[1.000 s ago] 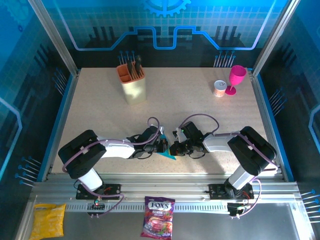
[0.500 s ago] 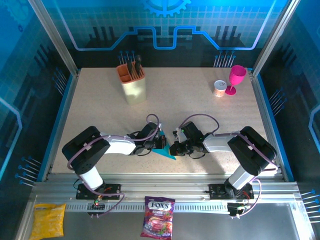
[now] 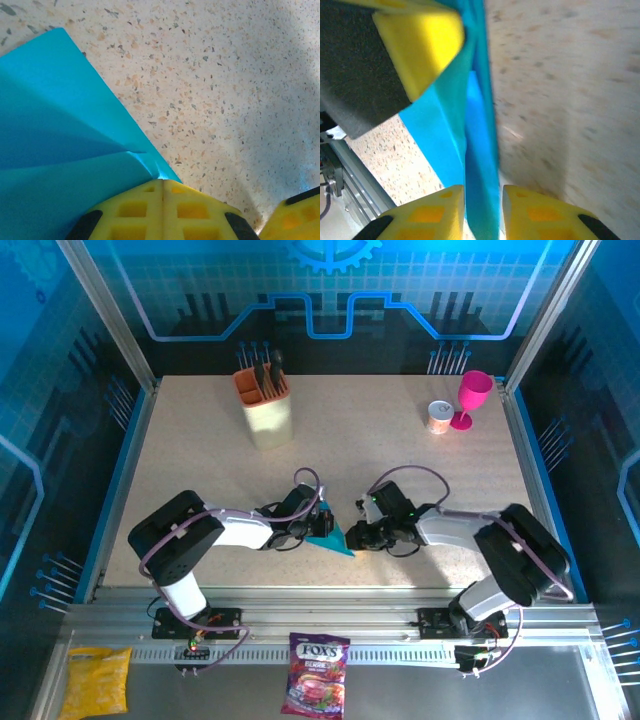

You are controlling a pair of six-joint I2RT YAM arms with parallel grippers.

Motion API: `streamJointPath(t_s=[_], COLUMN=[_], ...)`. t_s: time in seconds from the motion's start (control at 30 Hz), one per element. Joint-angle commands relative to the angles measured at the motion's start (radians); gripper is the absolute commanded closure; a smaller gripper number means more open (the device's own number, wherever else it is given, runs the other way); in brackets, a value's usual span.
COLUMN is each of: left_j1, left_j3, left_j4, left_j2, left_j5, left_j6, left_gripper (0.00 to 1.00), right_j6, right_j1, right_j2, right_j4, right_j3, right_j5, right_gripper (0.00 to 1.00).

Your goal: Fold a paper plane with a square sheet of paper (pick it up from the middle)

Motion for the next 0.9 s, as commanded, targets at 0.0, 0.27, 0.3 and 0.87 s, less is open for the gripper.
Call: streamJointPath(t_s=[0.0, 0.27, 0.3, 0.87], left_j1=[0.012, 0.012, 0.012, 0.010], left_j3=[-0.027, -0.024, -0.024, -0.023], left_j4=[-0.048, -0.057, -0.058, -0.071], left_j2=[0.030, 0.032, 0.032, 0.033], left_j5=[-0.018, -0.014, -0.015, -0.013], left_j6=[0.033, 0.038, 0.039, 0.045], left_gripper=[1.00, 1.00, 1.00, 1.00], right_j6=[-0.014, 0.017, 0.025, 0.073], right_j1=[-0.036, 0.016, 0.031, 0.115], right_j2=[-0.114, -0.095, -0.076, 0.162], right_j4=[-0.164, -0.112, -0.095, 0.061], right_j3=[0.006, 0.058, 0.067, 0.158], right_j5=[0.058, 0.025, 0.025, 0.005], right_gripper=[0.70, 0.90, 0.92, 1.00])
